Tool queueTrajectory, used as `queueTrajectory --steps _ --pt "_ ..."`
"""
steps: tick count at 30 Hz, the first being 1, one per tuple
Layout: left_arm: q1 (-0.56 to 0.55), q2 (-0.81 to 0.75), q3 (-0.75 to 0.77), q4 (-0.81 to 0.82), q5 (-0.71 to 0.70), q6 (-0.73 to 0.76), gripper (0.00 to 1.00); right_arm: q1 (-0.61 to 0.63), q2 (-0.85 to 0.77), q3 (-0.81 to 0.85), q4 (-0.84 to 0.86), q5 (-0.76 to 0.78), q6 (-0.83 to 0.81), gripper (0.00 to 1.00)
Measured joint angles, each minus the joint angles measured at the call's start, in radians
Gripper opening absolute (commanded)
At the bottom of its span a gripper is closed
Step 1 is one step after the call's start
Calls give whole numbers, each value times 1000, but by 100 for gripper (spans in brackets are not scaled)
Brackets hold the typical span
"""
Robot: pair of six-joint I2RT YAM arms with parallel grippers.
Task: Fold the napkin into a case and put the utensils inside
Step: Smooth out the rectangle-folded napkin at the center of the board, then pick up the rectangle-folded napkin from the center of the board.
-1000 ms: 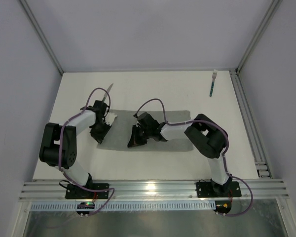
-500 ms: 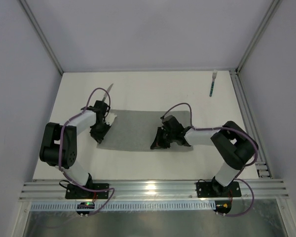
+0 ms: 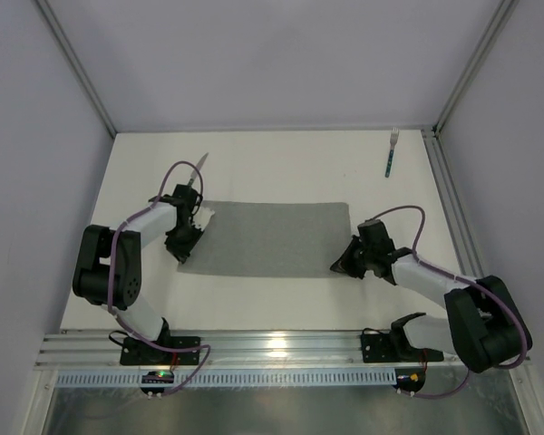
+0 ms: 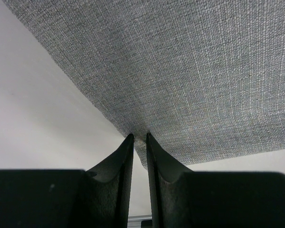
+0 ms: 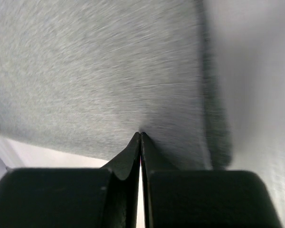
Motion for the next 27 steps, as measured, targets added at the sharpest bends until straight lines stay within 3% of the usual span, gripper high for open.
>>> queueTrajectory --steps 6,14,15,17,18,19,20,24,27 --pt "0 -2 -2 2 -4 6 20 -131 -126 -37 -113 83 13 3" --pt "1 -16 -10 7 -2 24 25 -182 -257 -36 -265 185 -9 5" --pt "2 -18 -10 8 -1 25 27 -182 -260 -18 -291 191 -23 7" --pt "7 -24 -11 8 2 31 32 -183 -261 41 -339 196 -65 22" --pt "10 -26 -11 8 5 31 36 -183 -261 79 -354 199 -85 30" --pt "13 -30 -11 7 7 32 41 -183 -261 117 -364 201 -105 46" --pt "16 -36 -9 1 8 32 42 -183 -260 150 -367 203 -129 51" --pt "18 -70 17 -39 0 18 51 -186 -196 248 -358 184 -228 64" --pt "35 -105 55 -72 1 4 54 -196 -31 365 -362 147 -303 66"
